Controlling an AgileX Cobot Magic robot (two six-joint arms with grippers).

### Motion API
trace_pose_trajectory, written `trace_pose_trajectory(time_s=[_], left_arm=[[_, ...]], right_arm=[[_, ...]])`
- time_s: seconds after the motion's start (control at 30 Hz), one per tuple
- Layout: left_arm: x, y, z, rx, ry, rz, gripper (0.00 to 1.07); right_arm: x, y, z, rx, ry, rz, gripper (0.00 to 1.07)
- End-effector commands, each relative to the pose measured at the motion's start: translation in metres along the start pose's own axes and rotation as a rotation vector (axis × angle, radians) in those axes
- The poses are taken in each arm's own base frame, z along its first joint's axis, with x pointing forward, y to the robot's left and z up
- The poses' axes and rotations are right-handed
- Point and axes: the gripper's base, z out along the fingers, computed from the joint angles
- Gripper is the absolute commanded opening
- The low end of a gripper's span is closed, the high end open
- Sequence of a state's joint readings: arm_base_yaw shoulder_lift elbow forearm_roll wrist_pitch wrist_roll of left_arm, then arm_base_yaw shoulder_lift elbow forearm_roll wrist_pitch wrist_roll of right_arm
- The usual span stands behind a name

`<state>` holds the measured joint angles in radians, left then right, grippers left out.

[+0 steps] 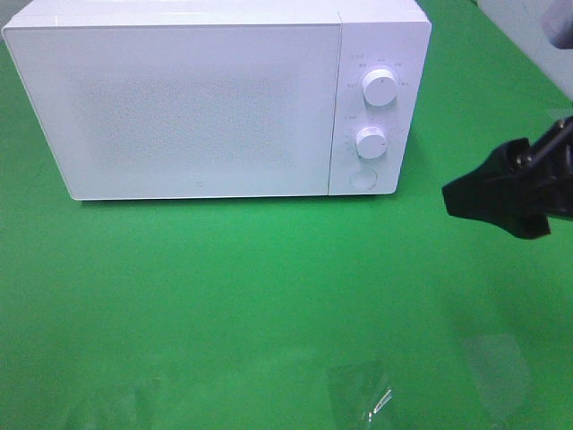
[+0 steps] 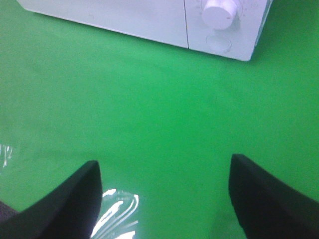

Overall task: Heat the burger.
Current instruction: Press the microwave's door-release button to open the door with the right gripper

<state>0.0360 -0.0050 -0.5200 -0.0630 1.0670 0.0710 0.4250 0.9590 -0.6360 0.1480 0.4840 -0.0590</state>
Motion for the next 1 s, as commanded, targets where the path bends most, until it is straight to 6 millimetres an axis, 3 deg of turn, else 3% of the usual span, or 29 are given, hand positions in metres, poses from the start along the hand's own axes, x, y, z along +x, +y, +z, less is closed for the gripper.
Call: trace_pose_trajectory(time_s=[0.03, 0.4, 0.7, 0.8, 0.87, 0.97, 1.0], left_arm=[[0.002, 0.0, -0.002, -0.007, -0.014, -0.007, 1.0], [0.002, 0.0, -0.002, -0.007, -0.014, -0.007, 1.0], [0.002, 0.0, -0.002, -0.007, -0.014, -0.007, 1.0], [0.002, 0.0, -0.002, -0.007, -0.014, -0.007, 1.0], [0.002, 0.0, -0.002, -0.007, -0.014, -0.007, 1.0], [0.002, 0.0, -0.002, -0.007, -0.014, -0.007, 1.0], [0.002, 0.0, -0.002, -0.007, -0.014, -0.007, 1.0]], right_arm=[[0.011, -0.002, -0.021, 0.026, 0.062, -0.018, 0.69], [0.034, -0.005, -0.064, 0.08, 0.11, -0.004, 0.69], [0.057, -0.014, -0.125, 0.219, -0.129, 0.062, 0.69], [0.063, -0.014, -0.134, 0.246, -0.171, 0.084, 0.69], [0.077, -0.012, -0.152, 0.303, -0.282, 0.116, 0.69], [0.082, -0.011, -0.154, 0.319, -0.303, 0.125, 0.69], [0.092, -0.011, -0.154, 0.351, -0.33, 0.142, 0.69]])
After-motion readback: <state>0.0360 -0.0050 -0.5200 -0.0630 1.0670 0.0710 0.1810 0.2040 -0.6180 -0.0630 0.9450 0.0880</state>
